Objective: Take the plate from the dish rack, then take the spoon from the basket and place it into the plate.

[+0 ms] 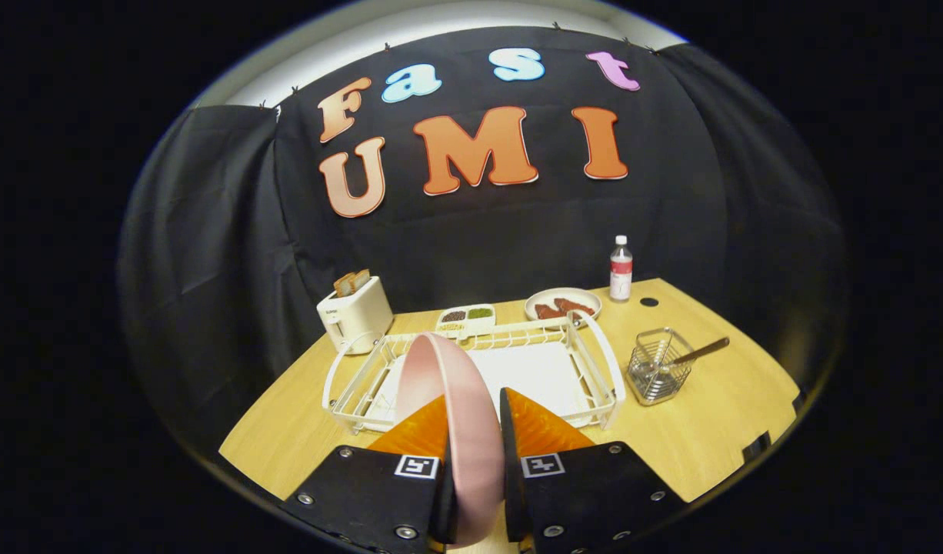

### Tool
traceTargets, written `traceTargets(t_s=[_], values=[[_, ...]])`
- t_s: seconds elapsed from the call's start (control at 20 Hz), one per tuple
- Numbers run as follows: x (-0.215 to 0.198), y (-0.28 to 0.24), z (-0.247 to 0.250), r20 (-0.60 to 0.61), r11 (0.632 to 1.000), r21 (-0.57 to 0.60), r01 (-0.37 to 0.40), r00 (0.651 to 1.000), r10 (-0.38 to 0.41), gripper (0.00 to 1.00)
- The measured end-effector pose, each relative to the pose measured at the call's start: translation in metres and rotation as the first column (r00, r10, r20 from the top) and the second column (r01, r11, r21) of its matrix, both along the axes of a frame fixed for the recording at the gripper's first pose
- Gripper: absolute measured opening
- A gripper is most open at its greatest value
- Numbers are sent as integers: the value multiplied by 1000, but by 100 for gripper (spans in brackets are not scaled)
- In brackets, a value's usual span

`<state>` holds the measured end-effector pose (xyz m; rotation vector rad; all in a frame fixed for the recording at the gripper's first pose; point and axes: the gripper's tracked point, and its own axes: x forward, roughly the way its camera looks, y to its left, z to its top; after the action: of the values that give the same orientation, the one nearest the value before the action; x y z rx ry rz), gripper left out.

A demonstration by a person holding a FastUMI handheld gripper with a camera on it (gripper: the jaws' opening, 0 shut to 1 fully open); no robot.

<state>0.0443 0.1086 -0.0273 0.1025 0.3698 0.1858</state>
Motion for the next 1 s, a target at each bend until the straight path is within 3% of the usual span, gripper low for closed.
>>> traceTargets(t_s=[0.25, 0.45, 1.0], values=[[-27, 5, -58, -115, 990, 141, -7, 993, 24, 25], [-34, -5, -87, -143, 988, 156, 16, 990, 6, 24], [-19, -34, -141, -243, 953, 291, 81, 970, -8, 26]])
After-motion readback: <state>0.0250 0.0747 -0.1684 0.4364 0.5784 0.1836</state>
